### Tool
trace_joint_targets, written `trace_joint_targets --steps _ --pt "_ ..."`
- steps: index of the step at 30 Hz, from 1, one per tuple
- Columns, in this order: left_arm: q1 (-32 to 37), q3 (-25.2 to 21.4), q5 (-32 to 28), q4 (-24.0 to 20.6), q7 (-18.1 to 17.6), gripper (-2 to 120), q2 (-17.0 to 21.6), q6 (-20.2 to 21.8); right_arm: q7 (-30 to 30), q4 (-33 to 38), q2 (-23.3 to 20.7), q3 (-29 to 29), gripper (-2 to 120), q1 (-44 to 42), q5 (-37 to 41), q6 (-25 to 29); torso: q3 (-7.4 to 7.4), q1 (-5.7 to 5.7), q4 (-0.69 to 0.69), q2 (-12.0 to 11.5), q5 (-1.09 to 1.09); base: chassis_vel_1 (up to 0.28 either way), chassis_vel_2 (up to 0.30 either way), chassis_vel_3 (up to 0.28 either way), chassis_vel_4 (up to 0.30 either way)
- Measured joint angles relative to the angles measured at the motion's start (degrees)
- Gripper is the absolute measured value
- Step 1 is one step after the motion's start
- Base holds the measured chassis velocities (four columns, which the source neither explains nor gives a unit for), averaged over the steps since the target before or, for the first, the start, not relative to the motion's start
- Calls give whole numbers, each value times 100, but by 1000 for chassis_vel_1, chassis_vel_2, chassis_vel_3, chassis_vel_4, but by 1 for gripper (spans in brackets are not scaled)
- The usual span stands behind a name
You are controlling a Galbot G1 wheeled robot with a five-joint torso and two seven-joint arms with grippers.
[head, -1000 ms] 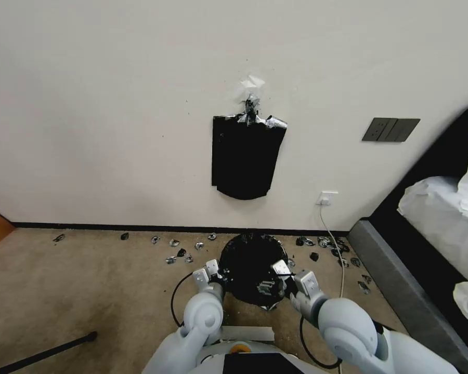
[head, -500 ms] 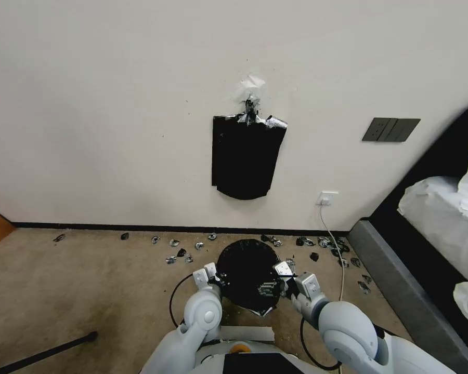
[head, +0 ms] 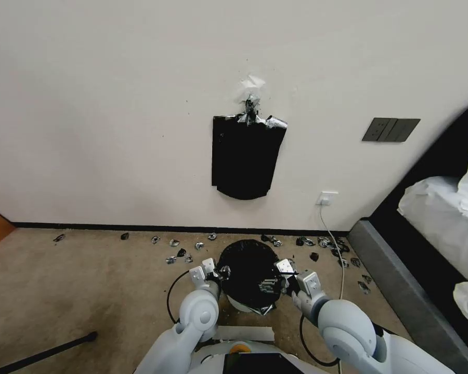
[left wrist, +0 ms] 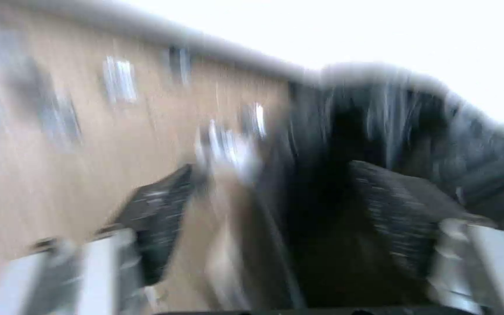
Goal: Place a trash bag onto the trash bin.
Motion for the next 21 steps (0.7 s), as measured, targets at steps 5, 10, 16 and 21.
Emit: trace_joint_targets --steps 5,10,16,21 --pt "554 -467 1429 14 1119 97 165 -940 -847 -567 538 393 100 -415 -1043 1396 0 0 -1 0 0 0 0 0 0" --pt "1241 -1156 2929 192 2013 100 -12 -2199 -1370 -1148 1408 1045 100 -868 -1845 2843 0 0 -1 0 2 0 0 0 0" --pt "1851 -1614 3803 270 2452 100 -358 -3139 -1509 -1445 1980 1617 100 -1282 -2361 3563 0 0 0 0 2 0 0 0 0" --pt "2828 -2104 4585 172 2675 100 -1029 -4143 -1611 -1679 2784 2442 100 -2168 -2956 4585 -1 -1 -1 0 2 0 0 0 0"
